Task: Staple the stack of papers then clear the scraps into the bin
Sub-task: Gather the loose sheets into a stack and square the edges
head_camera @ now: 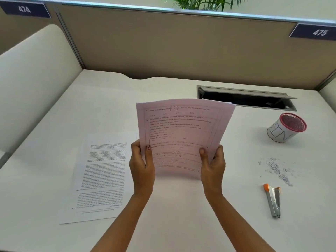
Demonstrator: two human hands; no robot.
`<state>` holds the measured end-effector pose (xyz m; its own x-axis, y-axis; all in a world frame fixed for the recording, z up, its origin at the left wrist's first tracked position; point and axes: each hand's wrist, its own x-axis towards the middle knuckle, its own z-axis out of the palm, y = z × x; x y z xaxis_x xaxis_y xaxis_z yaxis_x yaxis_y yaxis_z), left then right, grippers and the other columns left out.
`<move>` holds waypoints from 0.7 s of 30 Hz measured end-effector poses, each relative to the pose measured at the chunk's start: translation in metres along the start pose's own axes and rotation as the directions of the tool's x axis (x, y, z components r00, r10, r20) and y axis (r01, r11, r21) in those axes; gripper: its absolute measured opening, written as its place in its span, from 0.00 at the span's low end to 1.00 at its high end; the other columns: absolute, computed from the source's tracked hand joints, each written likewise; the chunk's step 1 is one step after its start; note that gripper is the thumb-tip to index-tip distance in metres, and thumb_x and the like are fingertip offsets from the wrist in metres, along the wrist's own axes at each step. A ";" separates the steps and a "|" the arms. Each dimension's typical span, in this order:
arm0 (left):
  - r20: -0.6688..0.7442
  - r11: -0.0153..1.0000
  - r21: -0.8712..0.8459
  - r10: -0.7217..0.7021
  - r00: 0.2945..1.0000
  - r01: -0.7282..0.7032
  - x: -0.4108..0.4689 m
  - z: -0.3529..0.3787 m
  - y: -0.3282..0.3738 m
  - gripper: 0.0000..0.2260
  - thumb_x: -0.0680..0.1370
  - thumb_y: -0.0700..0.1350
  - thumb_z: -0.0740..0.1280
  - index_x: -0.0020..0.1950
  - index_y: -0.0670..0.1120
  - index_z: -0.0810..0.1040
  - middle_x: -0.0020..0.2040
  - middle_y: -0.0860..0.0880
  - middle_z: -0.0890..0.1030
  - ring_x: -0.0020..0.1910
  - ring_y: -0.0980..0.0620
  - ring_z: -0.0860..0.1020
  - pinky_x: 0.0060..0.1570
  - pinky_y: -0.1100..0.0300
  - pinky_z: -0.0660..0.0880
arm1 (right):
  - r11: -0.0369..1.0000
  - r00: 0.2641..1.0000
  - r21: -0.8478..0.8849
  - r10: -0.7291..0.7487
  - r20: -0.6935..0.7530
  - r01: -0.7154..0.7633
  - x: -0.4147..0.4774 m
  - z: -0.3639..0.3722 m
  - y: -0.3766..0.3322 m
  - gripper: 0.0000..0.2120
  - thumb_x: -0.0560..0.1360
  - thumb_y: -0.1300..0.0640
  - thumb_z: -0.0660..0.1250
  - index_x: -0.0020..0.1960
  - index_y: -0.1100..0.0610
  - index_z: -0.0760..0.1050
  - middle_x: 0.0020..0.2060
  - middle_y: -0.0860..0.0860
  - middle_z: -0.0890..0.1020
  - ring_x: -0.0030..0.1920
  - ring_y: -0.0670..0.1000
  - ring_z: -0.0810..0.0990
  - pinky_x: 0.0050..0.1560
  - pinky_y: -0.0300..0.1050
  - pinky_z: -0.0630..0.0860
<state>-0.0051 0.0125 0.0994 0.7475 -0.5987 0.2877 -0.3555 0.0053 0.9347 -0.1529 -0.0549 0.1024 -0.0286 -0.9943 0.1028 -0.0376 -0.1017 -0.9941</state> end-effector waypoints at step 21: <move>-0.003 0.984 0.081 -0.157 0.988 0.157 -0.013 -0.018 -0.005 0.06 0.80 0.46 0.62 0.54 0.46 0.74 0.45 0.51 0.80 0.41 0.56 0.79 0.38 0.72 0.78 | 0.966 0.987 -0.213 -0.124 0.104 0.144 0.029 0.014 -0.010 0.04 0.78 0.61 0.63 0.52 0.59 0.72 0.44 0.49 0.79 0.42 0.41 0.78 0.40 0.26 0.76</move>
<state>-0.0035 0.0345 0.0947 0.7956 -0.5900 0.1375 -0.2779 -0.1538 0.9482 -0.1395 -0.0834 0.1144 0.0804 -0.9719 0.2213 -0.2532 -0.2346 -0.9385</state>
